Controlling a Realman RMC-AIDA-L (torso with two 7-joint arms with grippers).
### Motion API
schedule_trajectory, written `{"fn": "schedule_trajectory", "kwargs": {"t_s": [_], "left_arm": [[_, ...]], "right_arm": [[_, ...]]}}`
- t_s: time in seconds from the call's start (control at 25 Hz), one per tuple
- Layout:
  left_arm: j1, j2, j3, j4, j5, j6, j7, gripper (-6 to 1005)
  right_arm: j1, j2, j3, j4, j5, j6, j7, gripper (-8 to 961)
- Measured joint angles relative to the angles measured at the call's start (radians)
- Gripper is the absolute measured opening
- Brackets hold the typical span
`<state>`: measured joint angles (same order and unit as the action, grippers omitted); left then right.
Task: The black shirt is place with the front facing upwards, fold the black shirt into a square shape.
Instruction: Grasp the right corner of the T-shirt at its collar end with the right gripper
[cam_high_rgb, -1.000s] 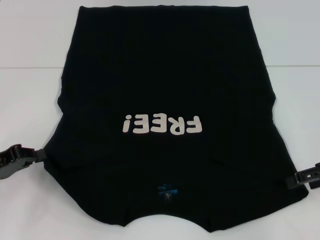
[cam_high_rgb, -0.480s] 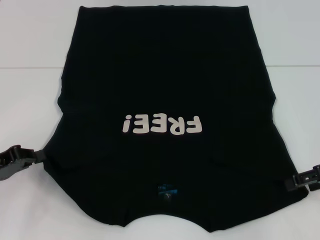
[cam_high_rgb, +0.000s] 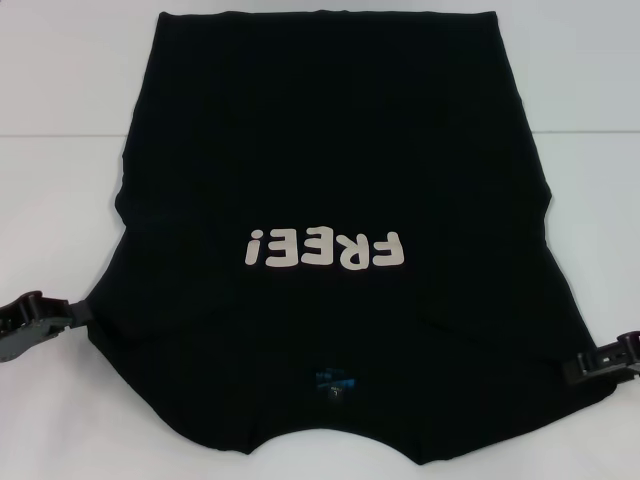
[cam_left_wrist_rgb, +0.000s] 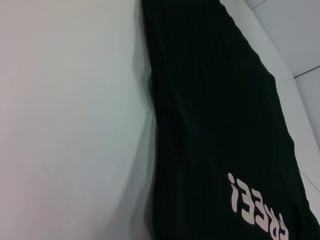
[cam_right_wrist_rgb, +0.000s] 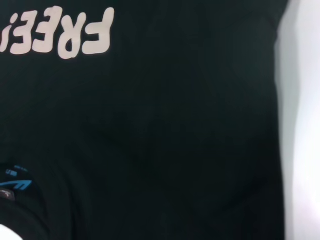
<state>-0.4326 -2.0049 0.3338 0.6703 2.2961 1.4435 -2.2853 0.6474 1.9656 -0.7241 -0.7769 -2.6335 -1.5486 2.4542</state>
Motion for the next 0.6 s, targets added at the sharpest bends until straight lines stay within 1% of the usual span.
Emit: {"fn": "schedule_trajectory", "kwargs": {"t_s": [0.16,0.48,0.6], "left_arm": [[0.000,0.000,-0.002,0.000,0.000,0.000,0.000,1],[0.000,0.000,-0.002,0.000,-0.002,-0.001,0.000,1],[0.000,0.000,-0.003,-0.001,-0.002,-0.002,-0.002,0]], "right_arm": [[0.009,0.010,-0.001,0.000,-0.001,0.000,-0.007,914],[0.019,0.020,0.000,0.002,0.002,0.000,-0.009,914],[0.025,0.028,0.001,0.002,0.003,0.001,-0.014,914]]}}
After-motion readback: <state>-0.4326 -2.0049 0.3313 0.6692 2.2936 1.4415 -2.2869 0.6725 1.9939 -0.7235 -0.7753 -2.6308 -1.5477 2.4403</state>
